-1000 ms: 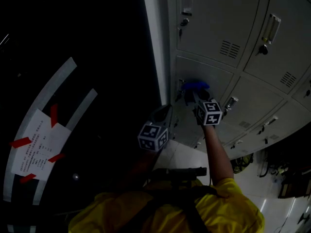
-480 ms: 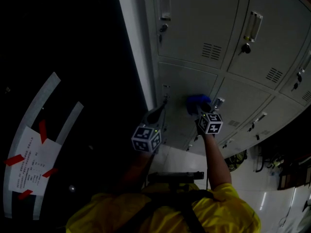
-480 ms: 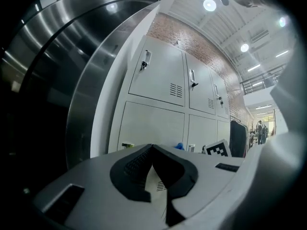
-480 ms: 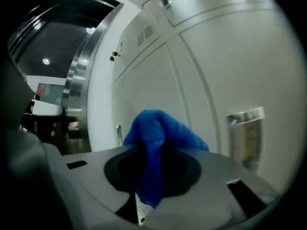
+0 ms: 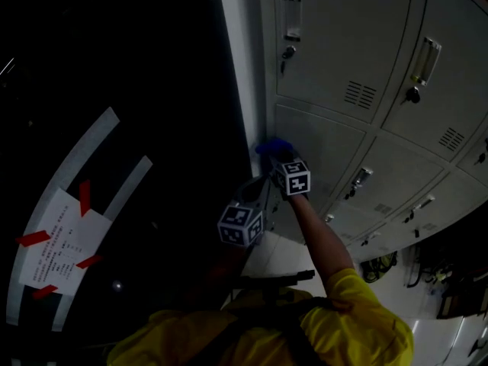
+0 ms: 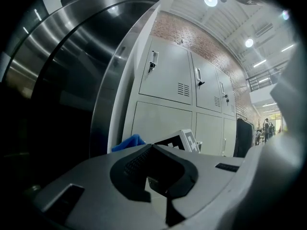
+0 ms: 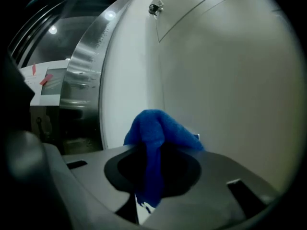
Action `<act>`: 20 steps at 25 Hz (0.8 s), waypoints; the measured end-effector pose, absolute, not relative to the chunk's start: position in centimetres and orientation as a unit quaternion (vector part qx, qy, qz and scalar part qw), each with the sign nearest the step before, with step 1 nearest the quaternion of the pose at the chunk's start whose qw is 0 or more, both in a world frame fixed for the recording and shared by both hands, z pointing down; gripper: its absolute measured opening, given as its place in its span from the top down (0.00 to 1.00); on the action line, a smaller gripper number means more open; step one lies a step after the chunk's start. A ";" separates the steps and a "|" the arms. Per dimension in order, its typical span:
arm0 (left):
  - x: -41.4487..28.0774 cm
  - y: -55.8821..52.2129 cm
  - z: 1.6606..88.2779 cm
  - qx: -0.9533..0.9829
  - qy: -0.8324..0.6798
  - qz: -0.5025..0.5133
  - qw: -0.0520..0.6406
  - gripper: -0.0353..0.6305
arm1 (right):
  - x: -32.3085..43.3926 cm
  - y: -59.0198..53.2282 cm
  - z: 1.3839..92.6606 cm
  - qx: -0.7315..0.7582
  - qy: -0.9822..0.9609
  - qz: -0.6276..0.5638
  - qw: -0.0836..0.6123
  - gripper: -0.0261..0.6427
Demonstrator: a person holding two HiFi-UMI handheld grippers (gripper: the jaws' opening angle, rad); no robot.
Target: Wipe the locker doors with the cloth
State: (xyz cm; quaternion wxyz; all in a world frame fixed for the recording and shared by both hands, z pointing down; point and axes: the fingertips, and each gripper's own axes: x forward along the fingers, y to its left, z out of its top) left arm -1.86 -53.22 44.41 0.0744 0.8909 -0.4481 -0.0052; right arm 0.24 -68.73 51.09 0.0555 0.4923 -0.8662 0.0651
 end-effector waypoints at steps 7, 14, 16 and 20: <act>-0.2 -54.4 45.1 0.900 -0.428 -0.007 0.078 0.96 | 11.4 -61.8 53.0 0.551 -0.831 0.047 0.056 0.85; 2.5 -56.1 46.1 0.911 -0.402 0.003 0.090 0.96 | 22.9 -58.1 61.1 0.616 -0.778 0.110 0.058 0.85; 2.9 -56.4 45.9 0.913 -0.399 0.005 0.087 0.96 | 22.1 -59.2 62.0 0.605 -0.786 0.107 0.070 0.85; 2.3 -56.7 45.5 0.909 -0.408 0.005 0.088 0.96 | 16.5 -61.8 62.9 0.549 -0.826 0.096 0.085 0.85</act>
